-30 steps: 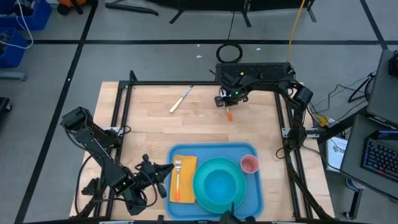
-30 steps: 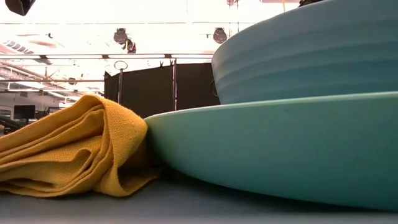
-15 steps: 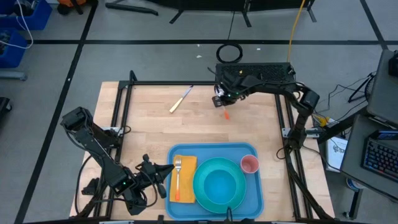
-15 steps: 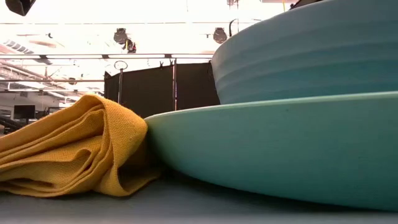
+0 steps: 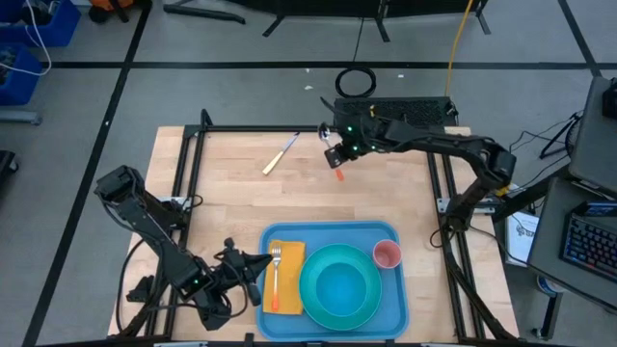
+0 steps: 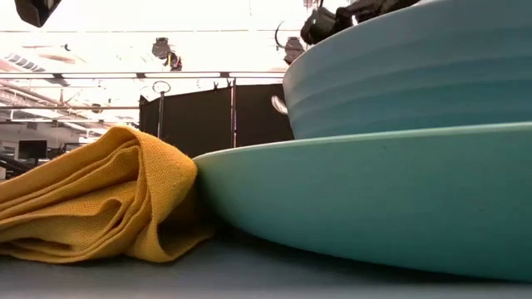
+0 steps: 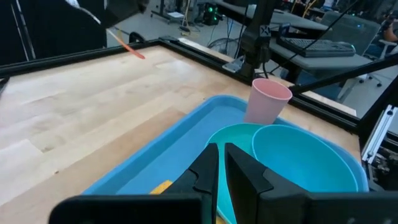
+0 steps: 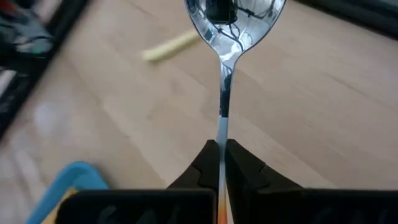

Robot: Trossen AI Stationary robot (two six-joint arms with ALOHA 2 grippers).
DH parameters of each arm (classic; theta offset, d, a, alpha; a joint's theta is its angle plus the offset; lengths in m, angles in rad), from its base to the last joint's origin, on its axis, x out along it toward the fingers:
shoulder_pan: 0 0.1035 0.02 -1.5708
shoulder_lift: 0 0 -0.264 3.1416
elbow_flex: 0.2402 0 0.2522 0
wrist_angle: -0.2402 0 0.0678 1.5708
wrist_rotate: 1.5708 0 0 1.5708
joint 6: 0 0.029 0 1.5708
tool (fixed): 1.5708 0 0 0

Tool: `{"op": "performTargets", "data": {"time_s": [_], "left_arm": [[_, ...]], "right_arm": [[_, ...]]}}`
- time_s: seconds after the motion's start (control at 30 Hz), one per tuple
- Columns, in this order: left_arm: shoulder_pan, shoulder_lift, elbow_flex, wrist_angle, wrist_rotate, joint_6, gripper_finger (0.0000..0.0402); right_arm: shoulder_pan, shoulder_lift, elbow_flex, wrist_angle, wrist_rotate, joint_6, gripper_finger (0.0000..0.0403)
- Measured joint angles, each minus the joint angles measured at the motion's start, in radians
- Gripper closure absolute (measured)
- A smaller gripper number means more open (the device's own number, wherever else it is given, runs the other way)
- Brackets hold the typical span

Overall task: Set up tray
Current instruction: Put the orange spoon on top of the yellow table napkin to the right of the orange fork

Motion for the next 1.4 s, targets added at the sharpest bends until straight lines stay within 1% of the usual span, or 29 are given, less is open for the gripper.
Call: {"op": "performTargets", "data": {"time_s": [0.23, 0.33, 0.47, 0.57, 0.67, 0.8, 0.9, 1.07, 1.13, 1.2, 1.27, 1.4], "left_arm": [[0.025, 0.000, 0.000, 0.017, 0.008, 0.054, 0.0371], [0.035, 0.000, 0.000, 0.023, 0.047, 0.044, 0.0371], [0.045, 0.000, 0.000, 0.023, 0.058, 0.047, 0.0371], [0.055, 0.000, 0.000, 0.016, 0.118, 0.109, 0.0371], [0.073, 0.000, 0.000, 0.016, 0.194, 0.192, 0.0371], [0.109, 0.000, 0.000, 0.017, 0.295, 0.198, 0.0371], [0.135, 0.000, 0.000, 0.015, 0.322, 0.199, 0.0371], [0.152, 0.012, 0.000, 0.017, 0.314, 0.200, 0.0370], [0.146, 0.015, 0.000, 0.009, 0.289, 0.148, 0.0370], [0.144, 0.014, 0.000, 0.015, 0.266, 0.137, 0.0370], [0.134, 0.014, 0.000, 0.012, 0.210, 0.171, 0.0370], [0.093, 0.014, 0.000, 0.007, 0.021, 0.187, 0.0370]], "right_arm": [[0.096, -0.034, 0.000, 0.093, 0.003, -0.032, 0.0403], [0.144, -0.034, 0.000, 0.138, 0.015, -0.049, 0.0403], [0.201, -0.034, 0.000, 0.165, 0.036, -0.085, 0.0403], [0.247, -0.033, 0.000, 0.186, 0.079, -0.111, 0.0403], [0.286, -0.033, 0.000, 0.241, 0.080, -0.128, 0.0403], [0.335, -0.033, 0.000, 0.310, 0.080, -0.151, 0.0403], [0.367, -0.033, 0.000, 0.352, 0.082, -0.168, 0.0403], [0.419, -0.033, 0.000, 0.402, 0.102, -0.198, 0.0403], [0.436, -0.033, 0.000, 0.410, 0.102, -0.204, 0.0403], [0.452, -0.033, -0.012, 0.449, 0.102, -0.204, 0.0403], [0.464, -0.034, -0.042, 0.513, 0.102, -0.204, 0.0403], [0.478, -0.034, -0.123, 0.667, 0.072, -0.200, 0.0403]]}}
